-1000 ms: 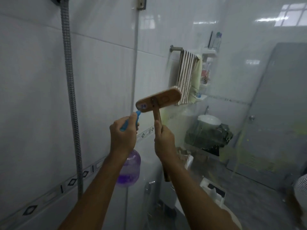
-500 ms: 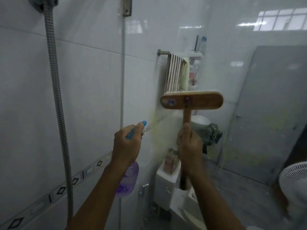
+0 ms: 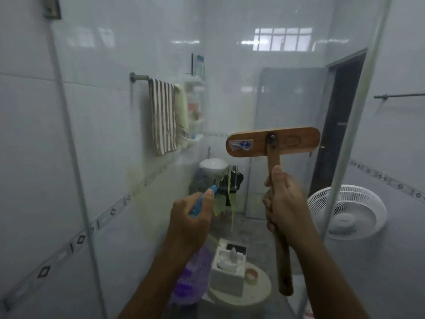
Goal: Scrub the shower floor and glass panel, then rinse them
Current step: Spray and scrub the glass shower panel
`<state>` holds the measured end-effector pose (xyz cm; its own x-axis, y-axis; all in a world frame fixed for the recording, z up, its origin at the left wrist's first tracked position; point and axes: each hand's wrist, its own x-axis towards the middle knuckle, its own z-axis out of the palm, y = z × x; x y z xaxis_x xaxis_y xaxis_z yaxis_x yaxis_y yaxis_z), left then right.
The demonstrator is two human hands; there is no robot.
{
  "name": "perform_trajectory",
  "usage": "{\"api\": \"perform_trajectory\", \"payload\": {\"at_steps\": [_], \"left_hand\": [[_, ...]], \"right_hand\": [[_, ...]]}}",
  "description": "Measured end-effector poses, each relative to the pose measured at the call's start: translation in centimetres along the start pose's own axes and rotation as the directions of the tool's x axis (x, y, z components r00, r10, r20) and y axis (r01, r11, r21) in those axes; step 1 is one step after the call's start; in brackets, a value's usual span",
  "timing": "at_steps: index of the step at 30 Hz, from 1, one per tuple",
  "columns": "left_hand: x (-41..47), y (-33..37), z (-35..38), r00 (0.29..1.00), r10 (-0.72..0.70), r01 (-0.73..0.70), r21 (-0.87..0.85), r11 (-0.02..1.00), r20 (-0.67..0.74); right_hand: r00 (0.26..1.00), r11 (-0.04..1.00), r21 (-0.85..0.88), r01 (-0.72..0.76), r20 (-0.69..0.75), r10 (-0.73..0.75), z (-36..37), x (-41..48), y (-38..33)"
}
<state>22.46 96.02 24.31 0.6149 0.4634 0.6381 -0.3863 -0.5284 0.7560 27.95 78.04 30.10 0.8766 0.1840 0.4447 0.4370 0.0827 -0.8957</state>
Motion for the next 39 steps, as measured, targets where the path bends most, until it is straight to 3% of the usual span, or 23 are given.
{"api": "perform_trajectory", "payload": {"at_steps": [11, 16, 18, 20, 25, 30, 33, 36, 39], "left_hand": [[0.1, 0.2, 0.9, 1.000, -0.011, 0.010, 0.038, 0.999, 0.008], [-0.2, 1.2, -0.4, 0.995, 0.041, -0.043, -0.013, 0.999, -0.096], [-0.5, 1.4, -0.8, 0.992, 0.052, -0.054, -0.018, 0.998, -0.118], [-0.9, 1.5, -1.0, 0.989, 0.068, -0.070, -0.011, 0.998, -0.128], [-1.5, 1.3, -1.6, 0.987, 0.089, -0.082, 0.053, 0.995, -0.137], [-1.5, 1.7, -1.3, 0.987, 0.088, -0.081, 0.057, 0.995, -0.134], [-1.6, 2.1, -0.8, 0.987, 0.098, -0.090, 0.069, 0.994, -0.125], [-2.0, 2.3, -0.2, 0.988, 0.085, -0.079, 0.051, 0.996, -0.125], [-2.4, 2.2, 0.3, 0.992, 0.060, -0.058, 0.020, 0.998, -0.115]], "right_hand": [[0.993, 0.993, -0.015, 0.114, -0.034, -0.115, 0.7, 2.3, -2.2], [0.972, 0.961, -0.185, 0.208, -0.069, -0.223, 2.3, 1.6, 1.5], [0.986, 0.965, -0.209, 0.159, -0.009, -0.165, 3.2, -1.4, 6.2], [0.998, 0.980, -0.198, 0.030, 0.067, -0.017, 3.9, -5.3, 11.1], [0.991, 0.972, -0.193, -0.131, -0.004, 0.132, 4.6, -8.2, 13.4], [0.993, 0.962, -0.248, 0.111, -0.022, -0.120, 4.1, -1.6, 6.0], [0.978, 0.951, -0.252, 0.179, -0.061, -0.200, 4.1, 1.0, 3.5], [0.990, 0.964, -0.236, 0.125, -0.032, -0.137, 3.9, -2.2, 7.7], [0.991, 0.975, -0.176, -0.133, -0.020, 0.132, 3.5, -8.1, 13.3]]}}
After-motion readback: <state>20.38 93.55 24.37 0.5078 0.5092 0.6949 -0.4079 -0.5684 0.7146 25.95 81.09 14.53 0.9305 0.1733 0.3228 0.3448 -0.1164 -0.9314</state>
